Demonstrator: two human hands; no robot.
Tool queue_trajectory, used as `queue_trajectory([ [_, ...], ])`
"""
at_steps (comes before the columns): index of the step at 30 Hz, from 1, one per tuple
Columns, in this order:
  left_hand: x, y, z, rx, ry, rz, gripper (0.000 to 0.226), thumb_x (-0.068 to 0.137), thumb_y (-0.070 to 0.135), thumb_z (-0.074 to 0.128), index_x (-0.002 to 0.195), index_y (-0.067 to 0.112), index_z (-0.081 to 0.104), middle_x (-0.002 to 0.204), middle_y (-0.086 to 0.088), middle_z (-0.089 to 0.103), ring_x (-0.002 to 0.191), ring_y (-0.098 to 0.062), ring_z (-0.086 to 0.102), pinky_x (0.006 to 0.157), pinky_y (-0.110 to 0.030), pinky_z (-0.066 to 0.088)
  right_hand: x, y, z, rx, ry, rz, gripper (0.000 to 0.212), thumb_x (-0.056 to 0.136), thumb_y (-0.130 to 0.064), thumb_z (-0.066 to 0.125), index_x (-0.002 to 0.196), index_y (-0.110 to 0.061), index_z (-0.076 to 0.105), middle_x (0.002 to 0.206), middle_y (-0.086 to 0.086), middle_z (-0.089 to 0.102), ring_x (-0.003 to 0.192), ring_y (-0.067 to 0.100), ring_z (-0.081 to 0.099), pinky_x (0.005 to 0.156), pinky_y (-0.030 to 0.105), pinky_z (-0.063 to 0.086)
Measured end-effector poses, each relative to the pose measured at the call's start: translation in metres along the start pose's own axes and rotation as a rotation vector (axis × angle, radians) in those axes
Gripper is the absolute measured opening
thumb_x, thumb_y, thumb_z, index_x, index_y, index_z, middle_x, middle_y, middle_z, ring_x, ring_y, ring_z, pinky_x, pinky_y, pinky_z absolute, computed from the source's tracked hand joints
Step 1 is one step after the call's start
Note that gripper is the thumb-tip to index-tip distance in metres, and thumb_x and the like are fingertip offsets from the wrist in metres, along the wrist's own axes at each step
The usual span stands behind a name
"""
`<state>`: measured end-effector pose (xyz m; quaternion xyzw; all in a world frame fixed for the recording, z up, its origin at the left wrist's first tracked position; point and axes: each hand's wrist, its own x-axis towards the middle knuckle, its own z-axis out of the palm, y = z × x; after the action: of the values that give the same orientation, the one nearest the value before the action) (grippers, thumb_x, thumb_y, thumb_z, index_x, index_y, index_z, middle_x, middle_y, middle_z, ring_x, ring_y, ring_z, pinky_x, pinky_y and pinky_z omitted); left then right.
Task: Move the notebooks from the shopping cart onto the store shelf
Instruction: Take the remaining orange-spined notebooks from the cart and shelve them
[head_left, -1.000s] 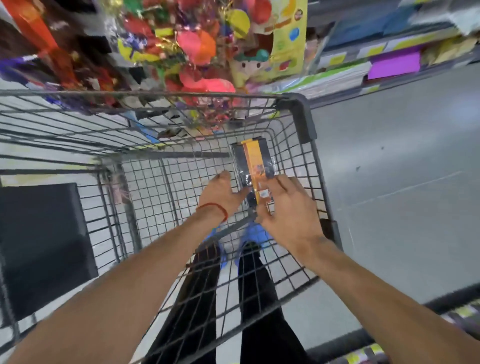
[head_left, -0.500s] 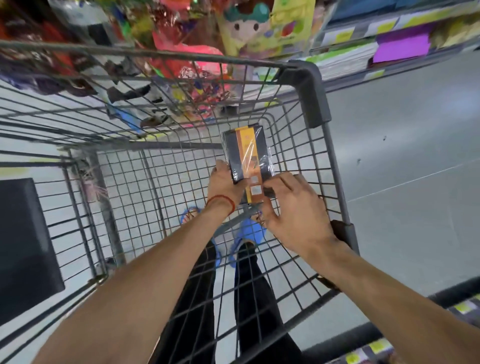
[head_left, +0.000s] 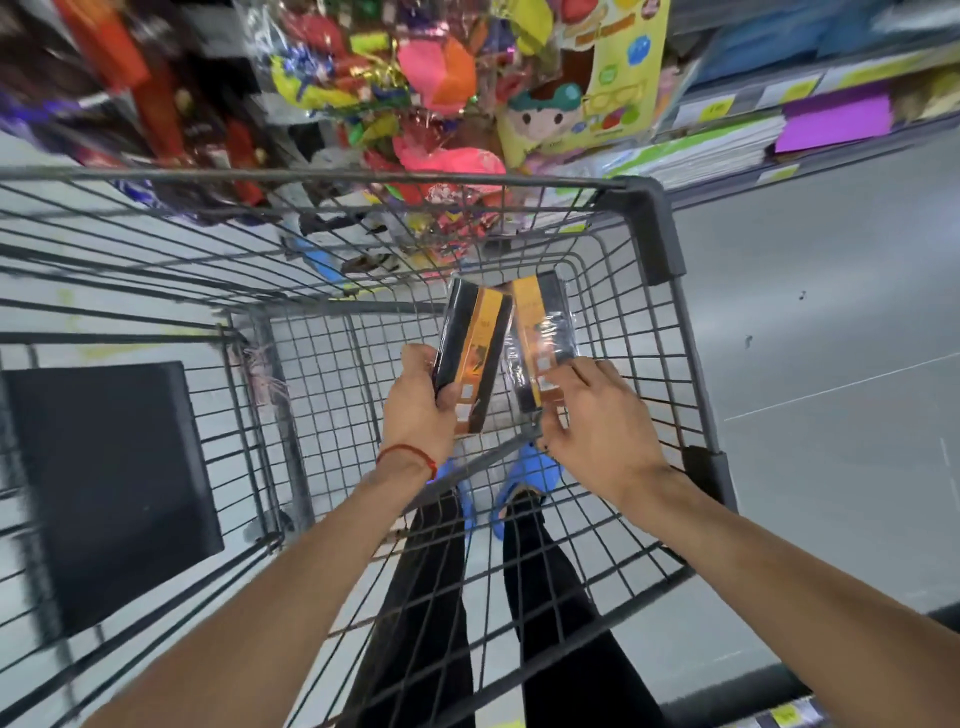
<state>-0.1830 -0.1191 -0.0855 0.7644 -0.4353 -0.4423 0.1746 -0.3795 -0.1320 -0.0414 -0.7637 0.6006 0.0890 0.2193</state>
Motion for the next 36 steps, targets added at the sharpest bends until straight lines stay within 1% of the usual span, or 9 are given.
queue_trajectory([
  [4, -0.007, -0.012, -0.029, 0.079, 0.022, 0.064, 0.029, 0.098, 0.013, 0.051, 0.122, 0.021, 0.037, 0.095, 0.006, 0.064, 0.080, -0.015, 0.063, 0.067, -0.029, 0.049, 0.021, -0.002, 0.026, 0.099, -0.038, 0.131, 0.050, 0.091, -0.034, 0.058, 0.135, -0.012, 0.048, 0.125, 0.008, 0.057, 0.115, 0.027, 0.054, 0.098, 0.041, 0.052],
  [7, -0.006, -0.027, -0.038, 0.092, 0.025, 0.048, 0.031, 0.098, 0.014, 0.050, 0.123, 0.024, 0.034, 0.098, 0.006, 0.064, 0.082, -0.014, 0.065, 0.073, -0.034, 0.057, 0.041, 0.000, 0.049, 0.131, -0.067, 0.244, 0.062, 0.090, -0.040, 0.064, 0.136, -0.006, 0.040, 0.130, 0.016, 0.050, 0.120, 0.034, 0.050, 0.104, 0.045, 0.047],
  [13, 0.001, -0.047, -0.037, 0.058, 0.018, 0.003, 0.029, 0.098, 0.013, 0.049, 0.122, 0.023, 0.035, 0.100, 0.008, 0.065, 0.087, -0.013, 0.066, 0.082, -0.037, 0.058, 0.068, 0.003, 0.077, 0.167, 0.011, 0.436, 0.092, 0.080, -0.046, 0.078, 0.144, -0.004, 0.027, 0.143, 0.021, 0.037, 0.132, 0.038, 0.039, 0.102, 0.048, 0.049],
  [18, 0.004, -0.050, -0.035, 0.039, 0.006, -0.016, 0.030, 0.099, 0.013, 0.049, 0.123, 0.024, 0.033, 0.101, 0.005, 0.066, 0.086, -0.017, 0.067, 0.080, -0.039, 0.058, 0.075, 0.006, 0.082, 0.234, 0.081, 0.507, 0.090, 0.073, -0.039, 0.086, 0.140, -0.005, 0.036, 0.137, 0.016, 0.045, 0.126, 0.033, 0.048, 0.094, 0.047, 0.051],
  [24, 0.004, -0.047, -0.034, 0.015, 0.016, -0.044, 0.033, 0.098, 0.013, 0.050, 0.126, 0.022, 0.036, 0.097, 0.007, 0.066, 0.085, -0.014, 0.067, 0.078, -0.033, 0.056, 0.065, 0.004, 0.082, 0.216, 0.161, 0.509, 0.084, 0.073, -0.038, 0.085, 0.139, -0.010, 0.042, 0.130, 0.012, 0.055, 0.114, 0.030, 0.059, 0.081, 0.045, 0.055],
  [30, 0.005, -0.049, -0.030, 0.048, 0.015, -0.020, 0.034, 0.098, 0.012, 0.051, 0.128, 0.018, 0.037, 0.095, 0.005, 0.065, 0.080, -0.015, 0.066, 0.072, -0.030, 0.056, 0.048, 0.001, 0.090, 0.244, 0.193, 0.560, 0.082, 0.073, -0.031, 0.087, 0.139, -0.009, 0.043, 0.129, 0.013, 0.056, 0.114, 0.031, 0.059, 0.086, 0.047, 0.055],
  [32, 0.004, -0.050, -0.029, 0.045, -0.001, -0.020, 0.032, 0.098, 0.011, 0.050, 0.127, 0.017, 0.037, 0.094, 0.003, 0.066, 0.073, -0.010, 0.065, 0.063, -0.019, 0.054, 0.041, 0.001, 0.095, 0.257, 0.186, 0.577, 0.086, 0.072, -0.030, 0.088, 0.141, -0.010, 0.041, 0.128, 0.015, 0.056, 0.114, 0.032, 0.058, 0.088, 0.047, 0.054],
  [34, 0.003, -0.051, -0.028, 0.051, -0.007, -0.017, 0.031, 0.099, 0.009, 0.049, 0.127, 0.014, 0.038, 0.091, 0.001, 0.066, 0.066, -0.001, 0.061, 0.050, -0.006, 0.045, 0.038, 0.001, 0.097, 0.281, 0.179, 0.588, 0.088, 0.071, -0.028, 0.088, 0.142, -0.009, 0.040, 0.129, 0.016, 0.054, 0.115, 0.034, 0.056, 0.093, 0.048, 0.053],
  [36, 0.004, -0.053, -0.026, 0.060, -0.004, -0.016, 0.031, 0.098, 0.009, 0.050, 0.128, 0.013, 0.039, 0.091, 0.000, 0.067, 0.067, -0.001, 0.060, 0.049, -0.005, 0.044, 0.038, -0.001, 0.098, 0.289, 0.172, 0.598, 0.088, 0.071, -0.028, 0.089, 0.142, -0.008, 0.041, 0.130, 0.017, 0.052, 0.117, 0.034, 0.055, 0.097, 0.047, 0.052],
])
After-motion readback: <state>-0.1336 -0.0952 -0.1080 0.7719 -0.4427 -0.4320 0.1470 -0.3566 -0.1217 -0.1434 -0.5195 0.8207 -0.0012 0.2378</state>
